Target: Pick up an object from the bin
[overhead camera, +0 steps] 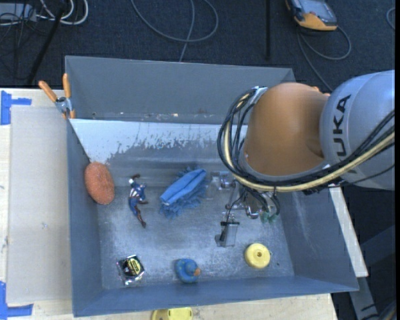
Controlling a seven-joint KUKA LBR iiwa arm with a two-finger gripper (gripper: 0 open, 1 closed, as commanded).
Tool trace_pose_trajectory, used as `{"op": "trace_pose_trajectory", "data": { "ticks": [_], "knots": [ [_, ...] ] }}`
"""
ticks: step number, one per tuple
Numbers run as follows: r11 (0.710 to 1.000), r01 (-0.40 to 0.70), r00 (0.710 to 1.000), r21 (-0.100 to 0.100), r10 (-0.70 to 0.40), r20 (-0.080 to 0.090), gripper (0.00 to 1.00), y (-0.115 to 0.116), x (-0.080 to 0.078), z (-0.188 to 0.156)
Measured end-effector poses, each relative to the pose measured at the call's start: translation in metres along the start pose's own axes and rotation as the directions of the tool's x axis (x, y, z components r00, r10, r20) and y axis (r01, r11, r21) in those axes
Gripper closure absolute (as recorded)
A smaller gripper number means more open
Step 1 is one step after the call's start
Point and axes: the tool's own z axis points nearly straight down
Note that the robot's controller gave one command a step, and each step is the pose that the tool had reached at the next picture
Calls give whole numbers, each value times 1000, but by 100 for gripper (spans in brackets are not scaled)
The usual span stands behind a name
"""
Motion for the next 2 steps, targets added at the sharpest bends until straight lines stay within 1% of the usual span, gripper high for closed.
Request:
{"op": "trace_pose_trajectory", "data": {
  "ticks": [1, 2],
  "knots": [
    [1000, -2, 1000, -1, 2, 8, 0, 0, -1, -5],
    [1000, 13, 1000, -1, -13, 17, 0, 26, -29, 41]
  ]
}}
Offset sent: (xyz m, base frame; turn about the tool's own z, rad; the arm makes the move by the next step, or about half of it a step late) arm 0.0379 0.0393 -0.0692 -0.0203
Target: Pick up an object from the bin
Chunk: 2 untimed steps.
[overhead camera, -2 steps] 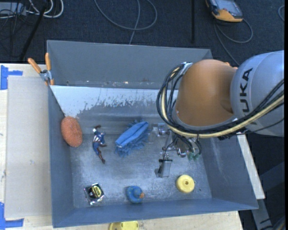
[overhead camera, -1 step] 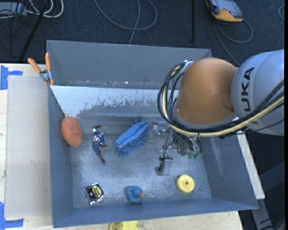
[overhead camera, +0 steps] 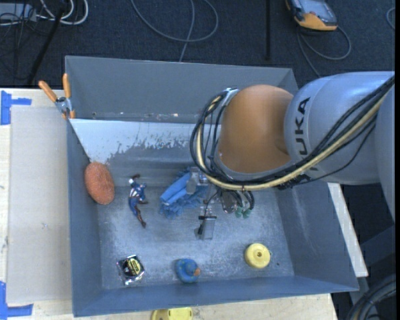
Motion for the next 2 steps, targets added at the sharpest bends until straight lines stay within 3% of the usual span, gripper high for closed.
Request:
{"op": "trace_pose_trajectory", "data": {
  "ticks": [1, 2],
  "knots": [
    [999, 52, 999, 0, -52, -13, 0, 11, -3, 41],
    [998, 60, 998, -1, -60, -4, 0, 24, -35, 58]
  ]
}}
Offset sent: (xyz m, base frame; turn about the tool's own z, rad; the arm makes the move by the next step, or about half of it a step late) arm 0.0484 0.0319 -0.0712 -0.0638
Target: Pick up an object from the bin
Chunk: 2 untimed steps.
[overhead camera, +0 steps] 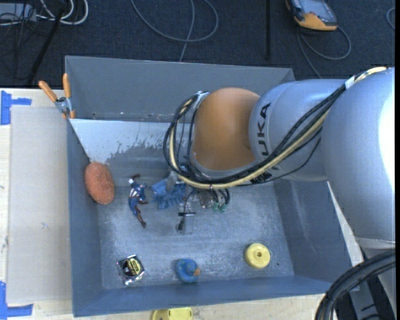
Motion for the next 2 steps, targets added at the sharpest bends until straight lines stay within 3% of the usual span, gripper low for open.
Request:
{"op": "trace_pose_trajectory", "data": {
  "ticks": [1, 2],
  "knots": [
    [1000, -6, 1000, -1, 6, -2, 0, 6, -17, 13],
    [999, -54, 999, -2, 54, 4, 100, 17, -22, 34]
  ]
}}
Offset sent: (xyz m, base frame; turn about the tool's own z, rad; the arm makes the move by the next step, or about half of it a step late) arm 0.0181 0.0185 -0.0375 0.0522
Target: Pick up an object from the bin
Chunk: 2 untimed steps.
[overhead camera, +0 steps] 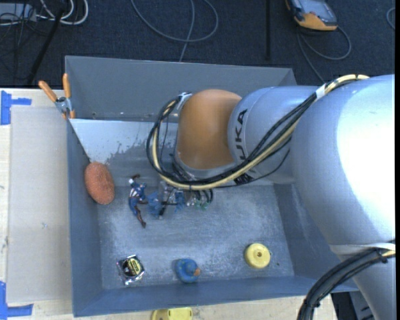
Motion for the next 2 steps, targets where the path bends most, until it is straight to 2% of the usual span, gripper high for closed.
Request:
{"op": "trace_pose_trajectory", "data": {
  "ticks": [1, 2],
  "knots": [
    [1000, -1, 1000, 0, 1, 0, 100, 0, 0, 0],
    [1000, 9, 1000, 3, -9, -14, 100, 2, 19, -49]
  ]
}}
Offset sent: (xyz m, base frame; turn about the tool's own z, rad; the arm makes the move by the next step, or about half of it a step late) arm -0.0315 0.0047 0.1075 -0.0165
